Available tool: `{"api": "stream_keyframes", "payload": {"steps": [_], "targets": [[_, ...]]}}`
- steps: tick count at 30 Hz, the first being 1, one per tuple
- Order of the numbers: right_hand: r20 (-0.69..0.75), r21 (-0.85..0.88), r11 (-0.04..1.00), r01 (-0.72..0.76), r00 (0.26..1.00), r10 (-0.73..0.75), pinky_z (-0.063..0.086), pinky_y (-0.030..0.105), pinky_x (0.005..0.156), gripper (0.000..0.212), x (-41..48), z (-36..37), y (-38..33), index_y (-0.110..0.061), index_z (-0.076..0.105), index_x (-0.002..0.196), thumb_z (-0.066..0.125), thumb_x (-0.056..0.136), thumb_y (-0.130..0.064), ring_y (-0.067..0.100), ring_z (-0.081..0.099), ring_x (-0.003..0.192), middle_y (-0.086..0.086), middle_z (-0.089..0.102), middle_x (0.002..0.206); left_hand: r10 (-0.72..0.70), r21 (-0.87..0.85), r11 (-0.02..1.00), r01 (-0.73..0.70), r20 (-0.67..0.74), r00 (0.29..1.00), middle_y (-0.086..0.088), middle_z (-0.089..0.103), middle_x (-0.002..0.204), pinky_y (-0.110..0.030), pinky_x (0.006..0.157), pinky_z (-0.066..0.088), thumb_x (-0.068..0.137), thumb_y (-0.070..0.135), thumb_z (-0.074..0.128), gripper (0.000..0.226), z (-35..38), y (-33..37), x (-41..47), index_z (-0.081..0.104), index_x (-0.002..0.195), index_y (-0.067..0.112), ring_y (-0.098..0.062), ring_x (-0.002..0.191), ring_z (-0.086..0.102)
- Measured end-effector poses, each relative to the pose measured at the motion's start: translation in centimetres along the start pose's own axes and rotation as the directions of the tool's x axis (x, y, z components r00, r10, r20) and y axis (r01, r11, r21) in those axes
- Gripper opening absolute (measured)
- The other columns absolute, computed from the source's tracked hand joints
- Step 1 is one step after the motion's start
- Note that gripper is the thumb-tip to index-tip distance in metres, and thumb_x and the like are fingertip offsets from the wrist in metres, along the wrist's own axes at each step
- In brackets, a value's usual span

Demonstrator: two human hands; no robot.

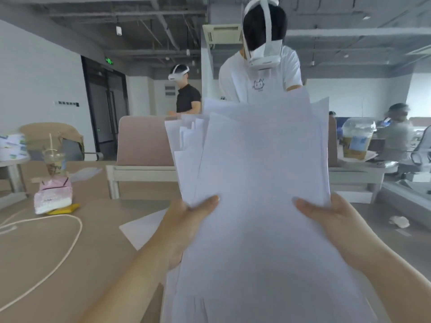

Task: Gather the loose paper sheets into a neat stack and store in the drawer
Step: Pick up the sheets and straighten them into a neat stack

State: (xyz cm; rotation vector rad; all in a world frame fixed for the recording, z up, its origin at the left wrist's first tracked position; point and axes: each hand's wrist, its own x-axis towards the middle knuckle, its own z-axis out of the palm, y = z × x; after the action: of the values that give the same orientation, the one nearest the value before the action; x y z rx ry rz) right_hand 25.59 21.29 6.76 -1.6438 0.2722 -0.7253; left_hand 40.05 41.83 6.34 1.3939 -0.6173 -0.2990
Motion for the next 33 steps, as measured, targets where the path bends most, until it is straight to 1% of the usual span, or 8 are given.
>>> {"api": "stream_keyframes", "payload": {"steps": [3,8,11,15,19,26,29,33], "targets": [[-0.036,-0.087,0.983,0.162,0.986,-0.165,0.057,0.043,0.08,0.015,1.3,0.4,-4.3,-0.015,0.071,0.101,0.059,0.092,-0.015,0.025,0.074,0.086,0.004,0.078,0.093,0.184,0.104,0.978,-0.182,-0.009,0.983,0.018,0.077,0.084,-0.029,0.08,0.055,0.083,0.029,0.069,0.005,0.2,4.5,1.3,0.073,0.084,0.032,-0.005,0.083,0.073],[-0.128,-0.151,0.934,0.324,0.93,-0.344,0.056,0.036,0.074,0.014,2.3,1.5,-7.3,-0.023,0.069,0.1,0.058,0.093,-0.022,0.02,0.073,0.084,-0.004,0.077,0.091,0.343,0.141,0.934,-0.328,-0.092,0.935,0.024,0.075,0.076,-0.013,0.05,0.049,0.085,0.033,0.067,0.004,0.2,6.6,2.4,0.07,0.088,0.033,0.003,0.066,0.07],[-0.173,-0.118,0.919,0.377,0.903,-0.393,0.055,0.043,0.077,0.014,3.2,2.6,-6.6,-0.022,0.07,0.094,0.057,0.093,-0.016,0.027,0.071,0.086,-0.005,0.077,0.085,0.407,0.171,0.909,-0.38,-0.169,0.898,0.025,0.073,0.072,-0.002,0.048,0.041,0.089,0.029,0.062,0.006,0.4,5.7,3.1,0.067,0.087,0.033,0.009,0.069,0.067],[-0.116,-0.04,0.915,0.402,0.907,-0.404,0.057,0.04,0.078,0.016,4.4,3.1,-5.7,-0.023,0.07,0.1,0.058,0.093,-0.015,0.018,0.073,0.087,-0.009,0.077,0.089,0.435,0.182,0.898,-0.401,-0.217,0.874,0.026,0.072,0.072,-0.009,0.054,0.045,0.089,0.031,0.062,0.01,0.3,5.4,3.9,0.066,0.083,0.038,0.009,0.07,0.065],[-0.078,0.112,0.92,0.375,0.926,-0.369,0.057,0.034,0.075,0.021,5.0,2.6,-5.0,-0.016,0.07,0.105,0.067,0.085,-0.013,0.018,0.074,0.089,-0.002,0.078,0.098,0.361,0.033,0.932,-0.36,-0.157,0.919,0.02,0.076,0.075,-0.027,0.064,0.053,0.079,0.034,0.069,0.002,0.2,5.5,3.9,0.072,0.078,0.033,0.001,0.071,0.072],[-0.132,0.204,0.907,0.369,0.928,-0.348,0.057,0.036,0.079,0.03,5.6,1.4,-4.2,-0.005,0.067,0.113,0.067,0.083,-0.008,0.024,0.073,0.095,0.007,0.076,0.106,0.322,-0.054,0.943,-0.328,-0.101,0.941,0.01,0.078,0.084,-0.038,0.079,0.055,0.054,0.046,0.072,0.026,-0.3,5.0,4.1,0.077,0.075,0.031,-0.012,0.079,0.075],[-0.104,0.233,0.901,0.366,0.93,-0.352,0.057,0.036,0.08,0.037,5.5,1.1,-4.3,-0.005,0.066,0.114,0.069,0.078,-0.014,0.025,0.073,0.097,0.008,0.075,0.108,0.345,-0.065,0.935,-0.348,-0.059,0.937,0.016,0.077,0.083,-0.037,0.078,0.054,0.062,0.045,0.076,0.008,-0.4,5.4,3.9,0.076,0.07,0.045,-0.011,0.082,0.075],[-0.027,0.273,0.891,0.361,0.929,-0.368,0.056,0.038,0.075,0.044,5.3,1.2,-4.3,-0.003,0.065,0.114,0.07,0.073,-0.019,0.03,0.072,0.094,0.013,0.075,0.105,0.409,-0.057,0.91,-0.41,-0.022,0.912,0.026,0.074,0.077,-0.038,0.081,0.051,0.064,0.044,0.075,0.02,-0.4,5.9,3.1,0.067,0.064,0.062,0.0,0.073,0.073]]}}
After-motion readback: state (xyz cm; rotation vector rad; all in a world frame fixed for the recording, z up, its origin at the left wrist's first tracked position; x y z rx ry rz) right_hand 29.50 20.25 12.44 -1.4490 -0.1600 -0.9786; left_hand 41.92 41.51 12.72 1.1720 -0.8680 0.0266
